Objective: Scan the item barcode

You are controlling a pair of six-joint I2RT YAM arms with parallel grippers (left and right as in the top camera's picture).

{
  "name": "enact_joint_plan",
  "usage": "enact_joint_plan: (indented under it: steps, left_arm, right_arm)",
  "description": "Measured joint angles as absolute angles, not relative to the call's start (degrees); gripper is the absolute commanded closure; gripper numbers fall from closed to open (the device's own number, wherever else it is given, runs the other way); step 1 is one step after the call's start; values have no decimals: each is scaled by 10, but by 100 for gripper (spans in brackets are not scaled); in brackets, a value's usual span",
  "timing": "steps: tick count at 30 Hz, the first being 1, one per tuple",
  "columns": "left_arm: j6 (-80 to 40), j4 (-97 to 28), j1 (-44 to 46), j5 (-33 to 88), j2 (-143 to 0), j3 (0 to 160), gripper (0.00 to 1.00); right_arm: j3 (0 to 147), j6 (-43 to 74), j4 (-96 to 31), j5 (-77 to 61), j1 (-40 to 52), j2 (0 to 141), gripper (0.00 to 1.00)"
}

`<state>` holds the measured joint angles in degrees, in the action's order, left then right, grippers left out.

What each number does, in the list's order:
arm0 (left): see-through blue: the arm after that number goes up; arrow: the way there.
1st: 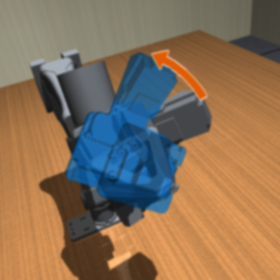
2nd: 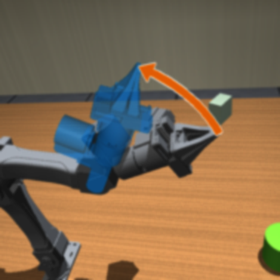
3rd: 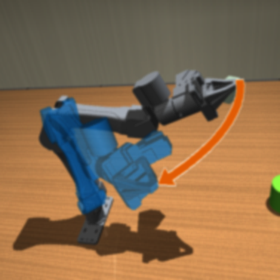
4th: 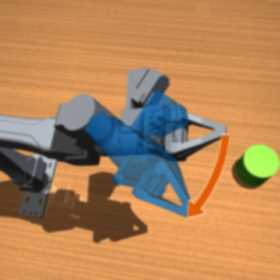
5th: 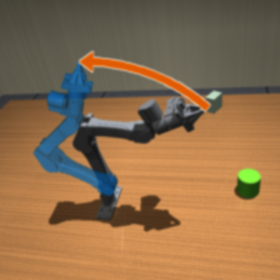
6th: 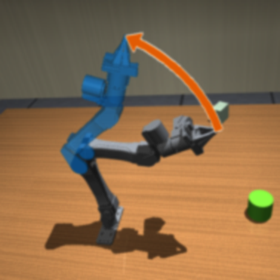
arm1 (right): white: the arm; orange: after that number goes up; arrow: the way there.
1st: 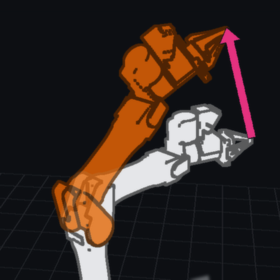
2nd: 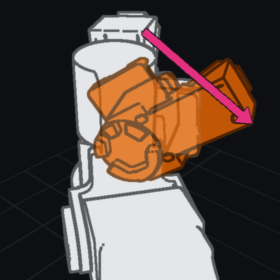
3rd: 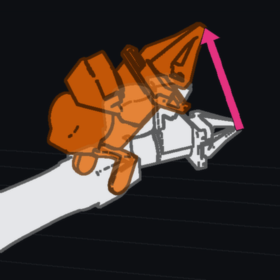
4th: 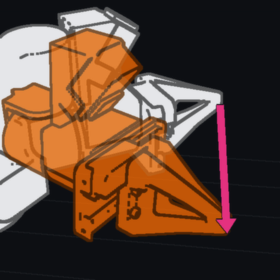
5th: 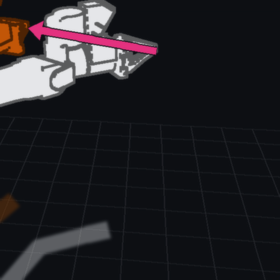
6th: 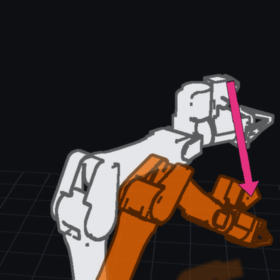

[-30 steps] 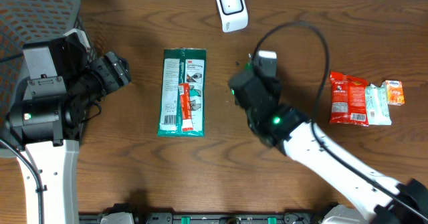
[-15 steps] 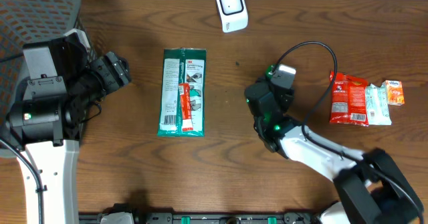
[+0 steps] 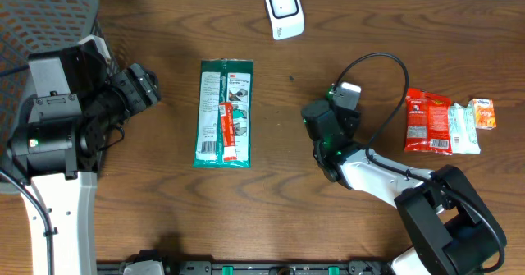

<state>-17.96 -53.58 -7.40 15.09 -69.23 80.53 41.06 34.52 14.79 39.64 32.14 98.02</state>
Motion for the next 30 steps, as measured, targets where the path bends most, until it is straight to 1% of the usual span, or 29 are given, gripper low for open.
enact_joint_plan:
  steps: [3,4,5,6,10,12,16,18,23,27,30]
  left_arm:
    - [-180,-536,-74,151,-692,805,18]
    - [-180,-536,-74,151,-692,805,17]
    - [-180,-536,-74,151,-692,805,18]
    - [-180,-536,-74,151,-692,805,18]
    - [-180,-536,-74,151,-692,805,18]
    - [-180,-536,-74,151,-692,805,18]
    - [-180,-536,-74,151,-692,805,18]
    - [-180,-536,-74,151,-692,805,18]
    - [-180,-536,-74,151,-692,805,18]
    - [-180,-536,-74,151,-692,805,18]
    - [-180,-536,-74,151,-692,805,18]
  right_arm:
    - [411,345,138,380,321,980,48]
    - [411,345,137,377,321,980,45]
    - [411,345,137,373,321,980,40]
    - [411,345,137,372,321,980,33]
    - [411,345,137,367,321,980,32]
    - [411,343,137,368,321,980,27]
    - [411,330,139,368,322,980,20]
    - [411,320,139,368,322,980,21]
    - [411,279,138,360,321,971,26]
    - [411,244,116,329,321,918,26]
    - [415,230,58,295,317,854,26]
